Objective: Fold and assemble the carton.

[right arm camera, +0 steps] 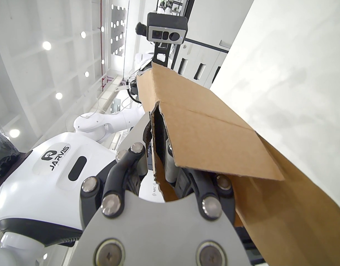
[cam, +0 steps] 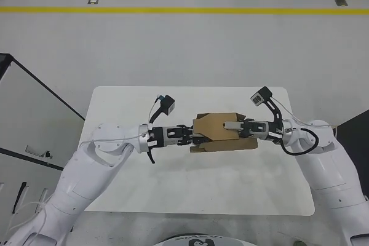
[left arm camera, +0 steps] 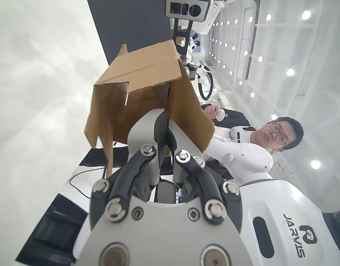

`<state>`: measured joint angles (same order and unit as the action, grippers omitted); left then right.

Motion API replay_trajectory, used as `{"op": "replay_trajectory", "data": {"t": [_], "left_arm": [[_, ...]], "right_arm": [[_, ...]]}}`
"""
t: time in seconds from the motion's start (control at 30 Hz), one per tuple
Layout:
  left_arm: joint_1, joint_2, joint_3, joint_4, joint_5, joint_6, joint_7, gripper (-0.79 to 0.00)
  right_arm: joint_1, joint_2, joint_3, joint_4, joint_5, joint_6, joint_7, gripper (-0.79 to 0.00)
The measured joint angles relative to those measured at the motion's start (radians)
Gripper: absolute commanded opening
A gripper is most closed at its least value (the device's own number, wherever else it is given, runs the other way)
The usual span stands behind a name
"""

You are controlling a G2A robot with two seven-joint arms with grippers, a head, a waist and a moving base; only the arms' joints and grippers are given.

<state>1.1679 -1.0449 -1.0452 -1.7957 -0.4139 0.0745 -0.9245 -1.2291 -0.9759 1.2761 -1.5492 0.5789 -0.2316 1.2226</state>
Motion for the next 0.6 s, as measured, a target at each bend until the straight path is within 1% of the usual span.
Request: {"op": "replay_trajectory", "data": {"t": [0.37,0.6], "left_arm": [[-0.003,-0.006,0.023,-0.001,-0.006,0.005,-0.009,-0.785],[-0.015,-0.013,0.044,0.015,-0.011,0.006,-0.015,-0.785]], "right_arm": [[0.015,-0.004,-0.007,0.023,-0.019,0.016,-0.048,-0.785],[0.020,-0.007,-0.011,0.030,-0.021,0.017,-0.071,-0.785]]}}
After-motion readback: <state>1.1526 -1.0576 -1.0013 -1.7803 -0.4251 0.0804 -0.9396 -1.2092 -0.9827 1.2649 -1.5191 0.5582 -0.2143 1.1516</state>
